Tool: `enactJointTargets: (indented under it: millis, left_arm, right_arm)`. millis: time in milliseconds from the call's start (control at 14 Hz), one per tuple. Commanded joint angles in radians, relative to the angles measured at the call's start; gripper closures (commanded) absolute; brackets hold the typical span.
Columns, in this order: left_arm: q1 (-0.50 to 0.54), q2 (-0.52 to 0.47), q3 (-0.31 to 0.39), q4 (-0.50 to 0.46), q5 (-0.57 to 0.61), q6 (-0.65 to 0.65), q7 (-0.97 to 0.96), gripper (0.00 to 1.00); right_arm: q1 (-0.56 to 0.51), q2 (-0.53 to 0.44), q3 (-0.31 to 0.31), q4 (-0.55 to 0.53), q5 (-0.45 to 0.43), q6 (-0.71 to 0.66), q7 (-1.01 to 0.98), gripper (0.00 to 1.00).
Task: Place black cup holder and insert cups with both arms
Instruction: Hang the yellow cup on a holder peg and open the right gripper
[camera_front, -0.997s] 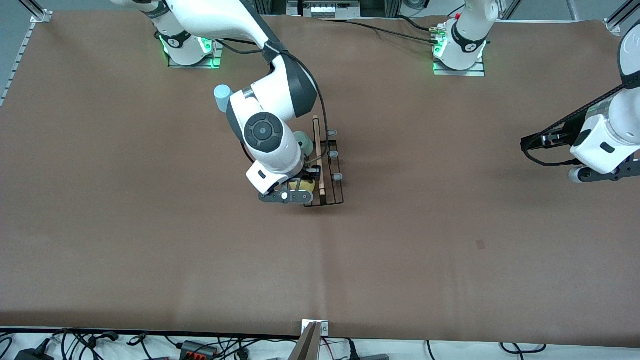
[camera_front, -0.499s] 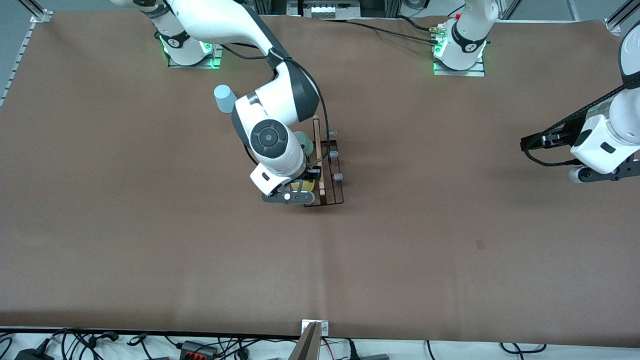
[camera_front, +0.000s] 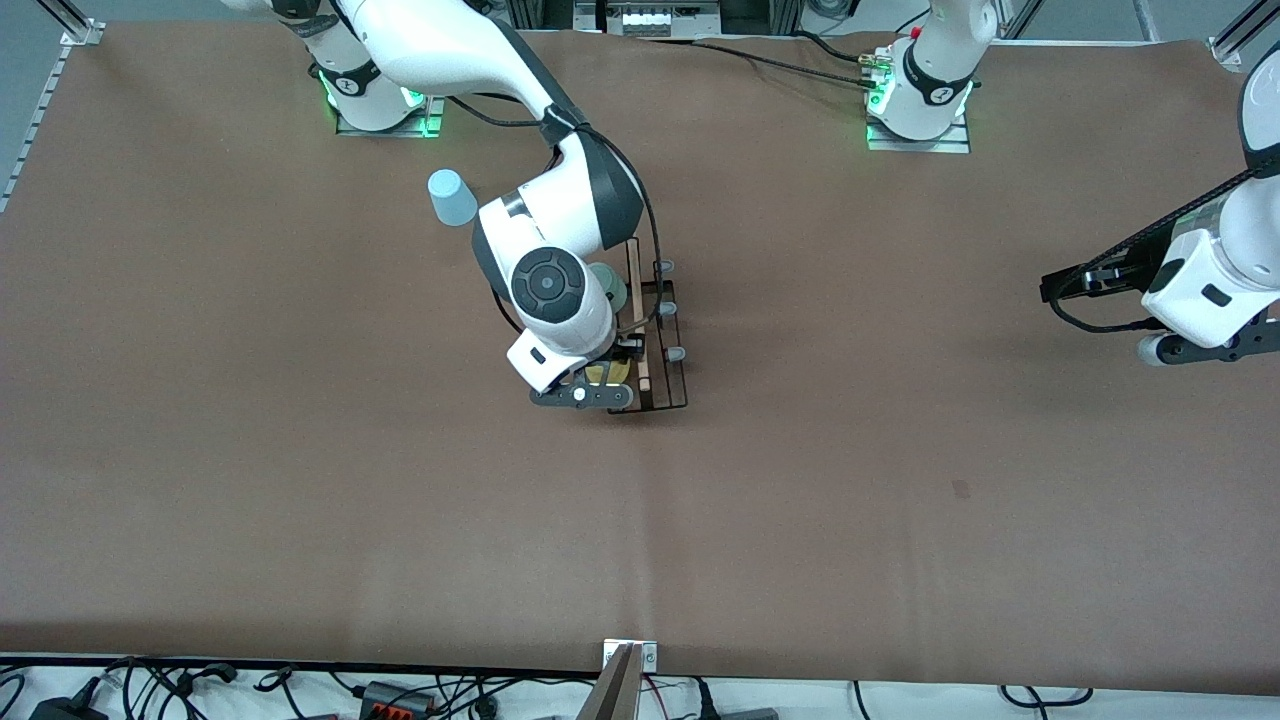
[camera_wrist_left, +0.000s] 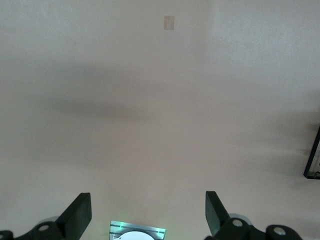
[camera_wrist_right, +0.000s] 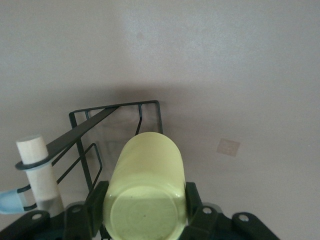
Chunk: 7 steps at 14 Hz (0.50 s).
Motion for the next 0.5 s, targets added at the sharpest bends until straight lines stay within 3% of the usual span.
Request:
enactJointTargets:
  millis: [0,71,142,214,285,427]
  left_arm:
    - [-0.004,0.006,-0.008,0.017,0.002,-0.010,-0.010,0.00]
    - [-0.008,0.004,-0.013,0.019,0.022,-0.010,-0.018,0.00]
    - [-0.036,0.004,-0.017,0.019,0.080,-0.016,-0.023,0.00]
    - [-0.068,0.004,-0.018,0.019,0.144,-0.021,-0.021,0.00]
    - [-0.062,0.001,-0.016,0.019,0.148,-0.022,-0.012,0.00]
    - [-0.012,0.003,-0.008,0.020,0.039,-0.018,-0.007,0.00]
  right_arm:
    - [0.004,0.002,0.001,-0.003,0.007,0.005,0.002,0.82]
    - [0.004,0.002,0.001,-0.003,0.007,0.005,0.002,0.74]
    - [0.005,0.002,0.001,-0.003,0.012,0.005,0.018,0.24]
    - [0.010,0.000,0.001,-0.003,0.010,0.003,0.022,0.00]
    - [0.016,-0.001,0.001,-0.001,0.012,-0.005,0.020,0.00]
    - [0.014,-0.018,-0.004,0.005,0.012,-0.017,0.019,0.00]
